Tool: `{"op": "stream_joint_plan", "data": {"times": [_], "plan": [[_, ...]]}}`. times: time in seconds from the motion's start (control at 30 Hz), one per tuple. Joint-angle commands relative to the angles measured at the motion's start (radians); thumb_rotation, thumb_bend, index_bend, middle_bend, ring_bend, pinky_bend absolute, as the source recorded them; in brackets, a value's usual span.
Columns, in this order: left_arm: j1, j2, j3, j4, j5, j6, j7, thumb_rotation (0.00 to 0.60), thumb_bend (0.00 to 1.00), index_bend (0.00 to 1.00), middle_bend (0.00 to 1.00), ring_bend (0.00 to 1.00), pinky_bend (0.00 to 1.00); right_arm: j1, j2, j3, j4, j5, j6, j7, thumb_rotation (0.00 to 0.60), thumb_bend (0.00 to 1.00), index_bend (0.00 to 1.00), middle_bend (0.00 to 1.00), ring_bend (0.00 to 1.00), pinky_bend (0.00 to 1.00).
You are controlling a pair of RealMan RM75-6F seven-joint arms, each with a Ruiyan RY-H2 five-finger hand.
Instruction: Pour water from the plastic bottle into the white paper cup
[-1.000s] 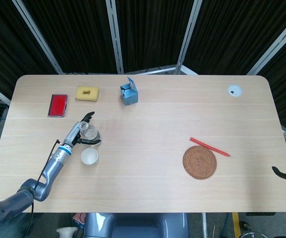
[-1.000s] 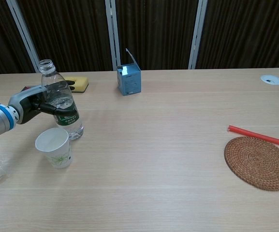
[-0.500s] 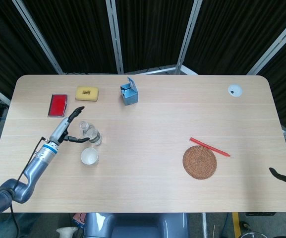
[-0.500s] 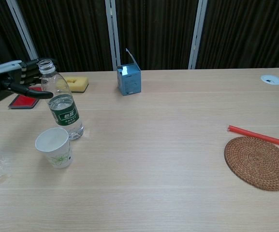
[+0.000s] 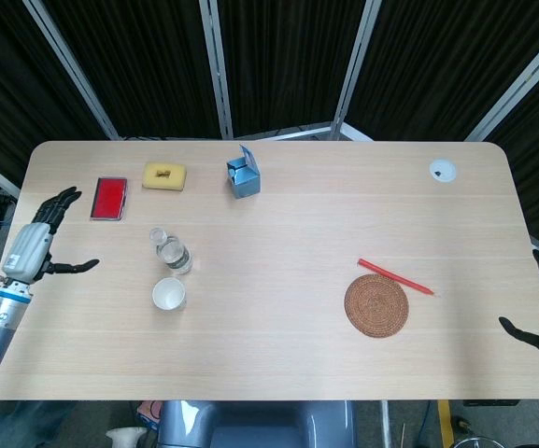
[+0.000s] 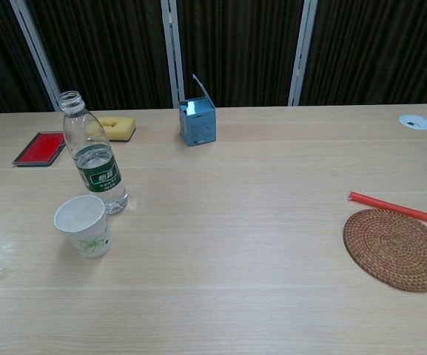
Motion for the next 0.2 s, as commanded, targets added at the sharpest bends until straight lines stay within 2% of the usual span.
{"op": "stream_joint_plan", "data": {"times": [0.03,0.13,0.2], "plan": [[0.143,0.116,0.026,-0.216,-0.071,0.16,0.341,0.6,0.0,0.0,0.0,0.0,0.0,0.001,0.002,-0.004,-0.004,-0.021,0.015,-0.014,0.6,0.0,0.0,0.0,0.0,0.0],[0.199,0.13,0.039,-0.3,-0.091,0.244,0.544,0.6,0.0,0.0,0.0,0.0,0.0,0.0,0.002,-0.006,-0.002,-0.036,0.028,-0.033,0.6,0.0,0.0,0.0,0.0,0.0],[0.238,0.129,0.053,-0.361,-0.095,0.291,0.621,0.6,0.0,0.0,0.0,0.0,0.0,-0.002,0.003,-0.007,-0.004,-0.042,0.035,-0.049,0.6,0.0,0.0,0.0,0.0,0.0]]}}
